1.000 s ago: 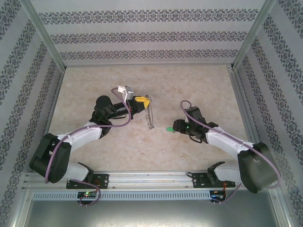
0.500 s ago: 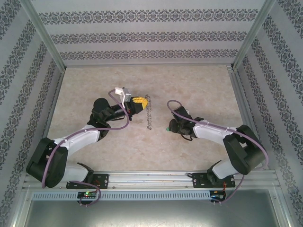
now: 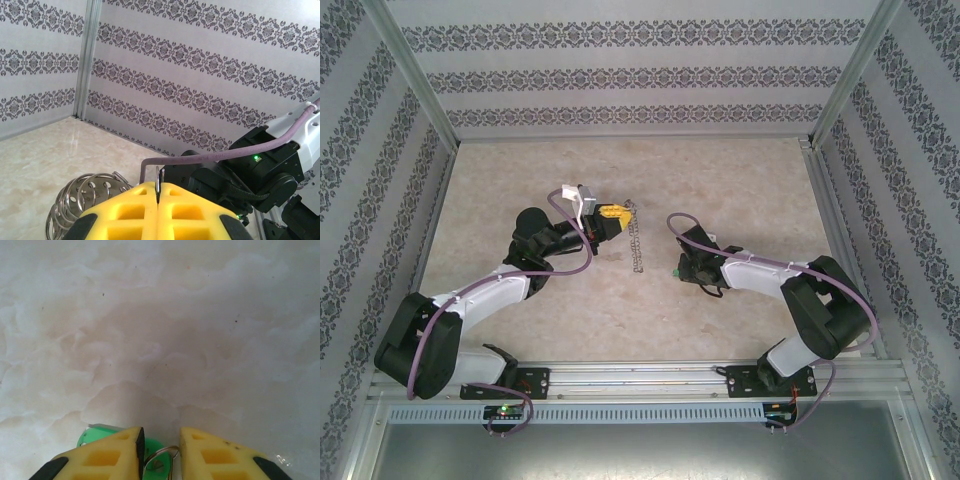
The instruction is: Put the keys on the keyring
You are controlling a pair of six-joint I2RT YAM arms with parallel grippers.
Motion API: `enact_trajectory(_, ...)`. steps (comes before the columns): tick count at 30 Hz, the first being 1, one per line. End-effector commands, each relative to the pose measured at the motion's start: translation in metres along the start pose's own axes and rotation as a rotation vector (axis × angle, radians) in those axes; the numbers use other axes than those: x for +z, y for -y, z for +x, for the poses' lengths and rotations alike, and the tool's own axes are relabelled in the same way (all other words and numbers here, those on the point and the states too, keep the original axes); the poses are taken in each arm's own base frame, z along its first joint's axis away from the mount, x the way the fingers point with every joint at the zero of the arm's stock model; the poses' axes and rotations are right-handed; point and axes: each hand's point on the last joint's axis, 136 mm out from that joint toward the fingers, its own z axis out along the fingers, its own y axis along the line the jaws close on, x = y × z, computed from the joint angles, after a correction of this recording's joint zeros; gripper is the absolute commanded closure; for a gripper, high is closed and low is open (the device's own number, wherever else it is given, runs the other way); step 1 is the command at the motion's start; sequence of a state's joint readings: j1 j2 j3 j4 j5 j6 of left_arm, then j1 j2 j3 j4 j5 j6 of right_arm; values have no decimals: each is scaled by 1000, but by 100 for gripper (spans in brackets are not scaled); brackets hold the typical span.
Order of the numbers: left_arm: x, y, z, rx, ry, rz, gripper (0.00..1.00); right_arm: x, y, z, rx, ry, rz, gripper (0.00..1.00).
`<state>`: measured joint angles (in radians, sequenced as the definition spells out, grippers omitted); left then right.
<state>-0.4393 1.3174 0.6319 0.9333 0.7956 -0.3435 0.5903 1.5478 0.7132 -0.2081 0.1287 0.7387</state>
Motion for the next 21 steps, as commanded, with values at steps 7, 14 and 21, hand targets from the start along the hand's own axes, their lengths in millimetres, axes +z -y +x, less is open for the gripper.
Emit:
enact_trajectory(7,0,14,-21,83,79,40,100,-11,1,0,-9,15,10,85)
enact_trajectory(14,1,16,-22,83,79,45,100,-16,3,-1,-10,31,7,98)
enact_trajectory(21,2,16,-21,83,76,47,100,-13,5,2,-18,26,15,100)
